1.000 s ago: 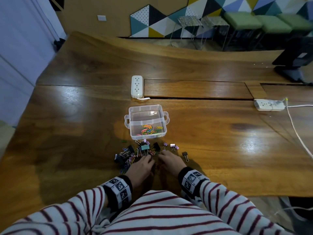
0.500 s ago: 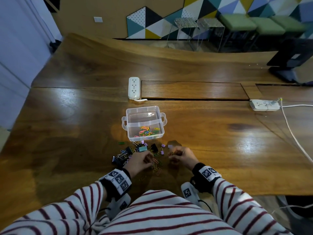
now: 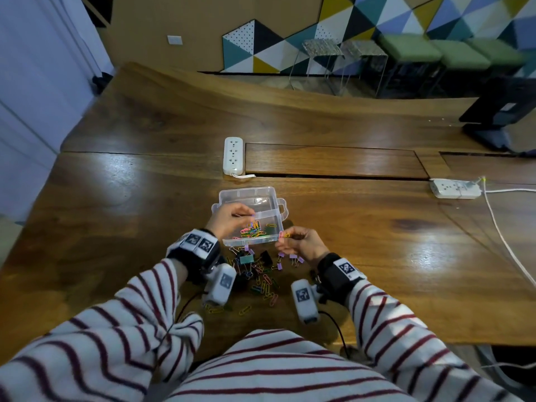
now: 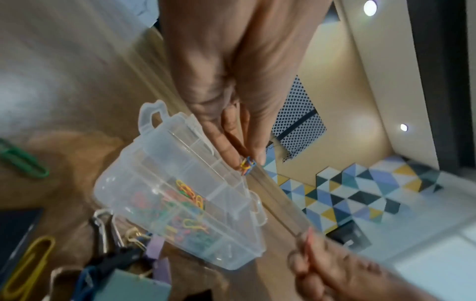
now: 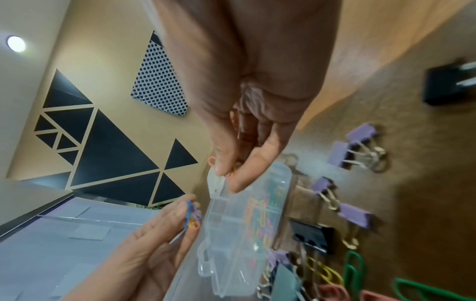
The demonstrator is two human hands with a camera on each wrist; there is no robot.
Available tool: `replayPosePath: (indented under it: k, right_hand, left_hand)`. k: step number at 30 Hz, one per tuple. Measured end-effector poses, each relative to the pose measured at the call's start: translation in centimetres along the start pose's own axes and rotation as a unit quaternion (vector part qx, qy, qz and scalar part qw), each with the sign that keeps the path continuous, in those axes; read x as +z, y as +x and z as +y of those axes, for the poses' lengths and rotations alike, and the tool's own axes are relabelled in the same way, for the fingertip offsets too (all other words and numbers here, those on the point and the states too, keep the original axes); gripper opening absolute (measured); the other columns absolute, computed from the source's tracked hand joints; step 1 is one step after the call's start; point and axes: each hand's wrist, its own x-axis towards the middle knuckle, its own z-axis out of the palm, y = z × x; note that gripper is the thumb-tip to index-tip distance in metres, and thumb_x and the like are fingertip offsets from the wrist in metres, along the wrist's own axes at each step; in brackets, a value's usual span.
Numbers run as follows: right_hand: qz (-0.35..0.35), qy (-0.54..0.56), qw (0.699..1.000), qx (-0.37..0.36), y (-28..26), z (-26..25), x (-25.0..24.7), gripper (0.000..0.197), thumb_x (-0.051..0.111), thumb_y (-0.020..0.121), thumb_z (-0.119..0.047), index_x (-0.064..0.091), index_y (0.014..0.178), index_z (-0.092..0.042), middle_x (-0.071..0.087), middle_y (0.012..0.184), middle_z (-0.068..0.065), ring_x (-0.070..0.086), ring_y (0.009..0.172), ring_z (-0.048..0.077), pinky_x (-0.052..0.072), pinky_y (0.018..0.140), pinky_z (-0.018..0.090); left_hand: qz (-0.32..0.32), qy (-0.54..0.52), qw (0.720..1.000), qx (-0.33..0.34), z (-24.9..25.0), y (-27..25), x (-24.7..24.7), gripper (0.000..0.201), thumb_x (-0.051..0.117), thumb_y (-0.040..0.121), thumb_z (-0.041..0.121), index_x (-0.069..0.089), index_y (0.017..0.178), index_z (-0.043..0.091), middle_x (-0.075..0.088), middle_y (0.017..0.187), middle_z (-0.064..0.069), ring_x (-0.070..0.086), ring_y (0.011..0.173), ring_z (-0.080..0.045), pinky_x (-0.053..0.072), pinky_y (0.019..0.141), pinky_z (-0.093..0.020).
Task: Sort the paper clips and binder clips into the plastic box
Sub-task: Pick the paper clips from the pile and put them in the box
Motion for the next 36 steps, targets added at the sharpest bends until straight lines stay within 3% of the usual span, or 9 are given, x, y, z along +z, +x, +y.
replayPosePath:
  k: [3, 7, 11, 14, 17, 20, 24, 28, 36]
  right_hand:
    - [0.015, 0.019, 1.0, 0.006, 1.4, -1.5, 0.4, 0.017, 0.053, 0.083, 0.012, 0.057, 0.075, -0.003, 0.068, 0.053, 0.002, 0.065, 0.049, 0.008, 0.054, 0.05, 0.016]
    - [0.049, -0.033, 0.998, -0.003, 3.0, -2.9, 1.2, 0.02, 0.052, 0.083, 0.012, 0.055, 0.072, -0.004, 0.064, 0.059, 0.004, 0.062, 0.044, 0.003, 0.053, 0.049, 0.013]
    - [0.053, -0.158, 0.986, -0.02, 4.1, -3.3, 1.9, 0.013, 0.053, 0.087, 0.004, 0.062, 0.083, -0.006, 0.064, 0.084, 0.011, 0.063, 0.07, 0.015, 0.054, 0.074, 0.023]
    - [0.002, -0.347, 0.937, -0.042, 3.4, -3.7, 2.5, 0.028, 0.048, 0.088, 0.004, 0.062, 0.11, -0.007, 0.064, 0.11, 0.008, 0.058, 0.1, 0.016, 0.044, 0.093, 0.026]
    - [0.025, -0.429, 0.895, -0.117, 1.6, -3.2, 2.7, 0.03, 0.047, 0.088, 0.004, 0.062, 0.112, -0.006, 0.064, 0.118, 0.011, 0.059, 0.109, 0.023, 0.041, 0.099, 0.027]
    - [-0.013, -0.487, 0.862, -0.143, -0.6, -0.2, 3.0, 0.019, 0.049, 0.09, -0.008, 0.06, 0.106, -0.008, 0.064, 0.111, 0.014, 0.061, 0.1, 0.028, 0.049, 0.094, 0.037]
    - [-0.103, -0.597, 0.792, -0.08, -3.5, 3.7, 3.5, 0.042, 0.059, 0.085, -0.017, 0.044, 0.124, -0.011, 0.045, 0.131, 0.009, 0.047, 0.119, 0.024, 0.045, 0.097, 0.037]
    - [-0.122, -0.657, 0.737, -0.106, -4.4, 4.9, 3.3, 0.065, 0.068, 0.077, -0.018, 0.034, 0.132, -0.014, 0.034, 0.138, 0.011, 0.036, 0.126, 0.026, 0.048, 0.095, 0.04]
    - [-0.057, -0.569, 0.81, -0.132, -3.0, 6.0, 3.3, 0.038, 0.058, 0.083, -0.01, 0.048, 0.12, -0.01, 0.043, 0.131, 0.009, 0.042, 0.123, 0.024, 0.047, 0.094, 0.038]
  left_hand:
    - [0.001, 0.043, 0.999, -0.012, -0.6, 1.8, 0.5, 0.011, 0.062, 0.084, 0.006, 0.066, 0.094, 0.004, 0.066, 0.085, -0.004, 0.06, 0.077, -0.016, 0.051, 0.08, -0.029]
    - [-0.035, 0.086, 0.995, -0.031, -1.1, 1.9, 1.3, 0.025, 0.048, 0.092, 0.007, 0.061, 0.11, -0.004, 0.066, 0.107, -0.02, 0.062, 0.082, -0.016, 0.049, 0.065, -0.008]
    - [0.03, 0.108, 0.994, 0.004, -1.1, -0.1, 0.9, 0.026, 0.046, 0.09, -0.003, 0.064, 0.108, 0.001, 0.066, 0.11, -0.014, 0.064, 0.102, -0.023, 0.051, 0.09, -0.028]
    - [0.049, 0.126, 0.989, 0.058, -1.1, -2.3, 0.9, 0.029, 0.044, 0.088, -0.008, 0.063, 0.108, 0.002, 0.067, 0.107, -0.012, 0.063, 0.089, -0.013, 0.05, 0.085, -0.016]
    - [-0.02, 0.173, 0.979, 0.105, -2.3, -5.2, 1.0, 0.026, 0.047, 0.088, -0.005, 0.065, 0.105, 0.004, 0.068, 0.104, -0.012, 0.06, 0.079, -0.002, 0.05, 0.075, -0.008]
    - [-0.1, 0.279, 0.948, 0.112, -3.8, -8.2, 1.9, 0.024, 0.05, 0.09, 0.006, 0.062, 0.111, 0.009, 0.063, 0.113, -0.01, 0.06, 0.1, -0.017, 0.049, 0.091, -0.027]
    - [-0.195, 0.397, 0.891, 0.101, -4.5, -10.9, 4.2, 0.05, 0.052, 0.089, 0.009, 0.037, 0.136, 0.011, 0.038, 0.14, -0.005, 0.043, 0.124, -0.018, 0.037, 0.105, -0.025]
    - [-0.23, 0.44, 0.86, 0.115, -5.2, -11.1, 5.3, 0.072, 0.062, 0.082, 0.005, 0.023, 0.142, 0.01, 0.025, 0.146, -0.008, 0.032, 0.131, -0.021, 0.04, 0.104, -0.029]
    - [-0.153, 0.394, 0.898, 0.118, -5.1, -9.3, 6.5, 0.051, 0.056, 0.085, 0.005, 0.039, 0.133, 0.008, 0.043, 0.13, -0.008, 0.049, 0.115, -0.022, 0.045, 0.096, -0.03]
